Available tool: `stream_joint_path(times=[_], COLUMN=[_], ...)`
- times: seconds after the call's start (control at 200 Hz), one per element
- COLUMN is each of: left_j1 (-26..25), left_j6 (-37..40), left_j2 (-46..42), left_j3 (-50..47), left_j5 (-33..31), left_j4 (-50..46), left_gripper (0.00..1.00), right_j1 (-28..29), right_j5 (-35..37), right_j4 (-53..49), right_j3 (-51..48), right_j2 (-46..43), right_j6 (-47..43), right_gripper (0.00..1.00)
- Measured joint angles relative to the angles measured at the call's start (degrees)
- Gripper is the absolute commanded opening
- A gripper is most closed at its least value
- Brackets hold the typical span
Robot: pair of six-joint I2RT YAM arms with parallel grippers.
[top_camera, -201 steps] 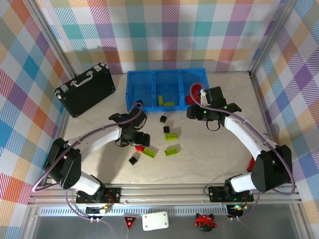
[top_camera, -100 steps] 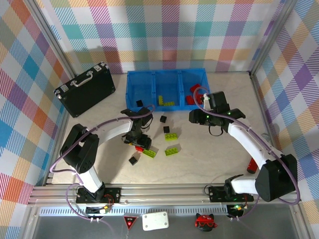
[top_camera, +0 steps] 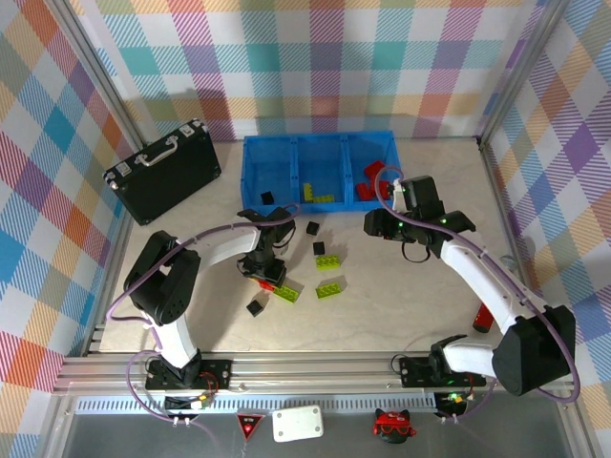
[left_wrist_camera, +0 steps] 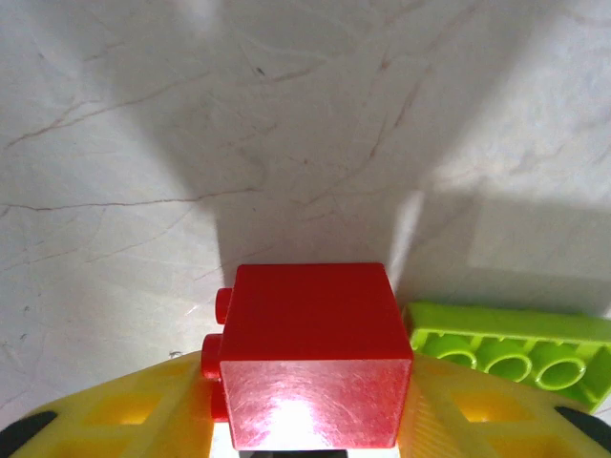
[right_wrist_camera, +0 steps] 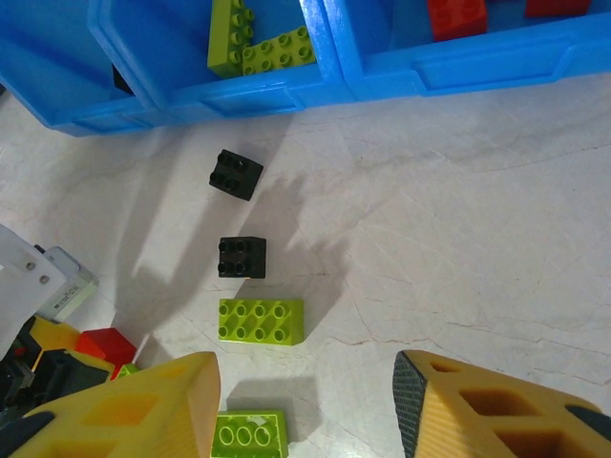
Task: Sort the legos into containers by color
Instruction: Pick up the lego from the middle-left of the table, then place the lego in the container.
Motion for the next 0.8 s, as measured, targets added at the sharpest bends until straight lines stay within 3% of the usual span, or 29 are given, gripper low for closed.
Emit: stream_joint_path(times=[0.16,0.445,0.655,0.8], left_j1=[0.0,0.5,2.9,3.2], left_j6=[-0.2,-4.2,-19.7,-32.6], left_j2=[0.0,-3.1,-14.1,-16.5], left_j3=[1.7,4.0,0.9,-1.8], left_j5=[0.2,3.0,14.6,20.2], left_j4=[-0.2,0.2,13.3,25.7], left_gripper=[0.36,0.36,0.38,0.38], right_j1=[0.7,4.1,7.7,9.8], right_j5=[0.0,-1.5,-3.1,-3.1], right_j4=[-0.1,3.5,11.5,18.1], right_j3=[0.0,-1.6,-7.3,-10.7], right_j2=[-1.0,-2.6,-5.1,-6.8], right_j6=[0.5,2.5,5.7,7.9], right_gripper=[0.51,0.51,0.5,0.5])
